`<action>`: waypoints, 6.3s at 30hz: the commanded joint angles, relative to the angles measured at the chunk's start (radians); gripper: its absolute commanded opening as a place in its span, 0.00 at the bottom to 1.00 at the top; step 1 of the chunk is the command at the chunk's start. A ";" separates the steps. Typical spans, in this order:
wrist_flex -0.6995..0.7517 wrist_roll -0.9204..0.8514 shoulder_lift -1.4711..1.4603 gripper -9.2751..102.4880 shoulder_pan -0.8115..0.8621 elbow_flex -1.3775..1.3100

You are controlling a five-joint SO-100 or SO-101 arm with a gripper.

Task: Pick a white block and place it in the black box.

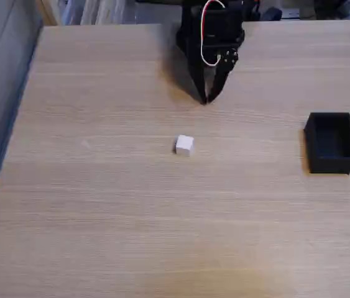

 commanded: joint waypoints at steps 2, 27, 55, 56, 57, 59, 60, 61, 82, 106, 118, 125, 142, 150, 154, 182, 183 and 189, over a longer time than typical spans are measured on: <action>0.005 -0.009 0.006 0.08 0.023 0.015; 0.003 -0.026 0.006 0.08 0.012 0.015; -0.014 -0.132 -0.031 0.10 0.052 -0.029; -0.014 -0.133 -0.048 0.11 0.054 -0.046; -0.014 -0.124 -0.063 0.12 0.055 -0.064; -0.008 -0.132 -0.107 0.17 0.061 -0.106; -0.003 -0.138 -0.135 0.18 0.066 -0.127; 0.002 -0.143 -0.161 0.19 0.071 -0.149; -0.221 -0.258 -0.752 0.32 0.227 -0.407; -0.439 -0.060 -1.305 0.32 0.270 -0.715; -0.434 -0.006 -1.474 0.32 0.279 -0.879; -0.431 0.002 -1.583 0.32 0.288 -0.996; -0.397 -0.052 -1.505 0.08 0.285 -0.960; -0.397 -0.092 -1.170 0.08 0.198 -0.805; -0.374 -0.081 -0.982 0.08 0.115 -0.712; -0.591 0.054 -1.154 0.08 -0.623 -0.850; -0.594 0.063 -1.180 0.08 -0.632 -0.876; -0.630 0.081 -1.289 0.09 -0.655 -0.966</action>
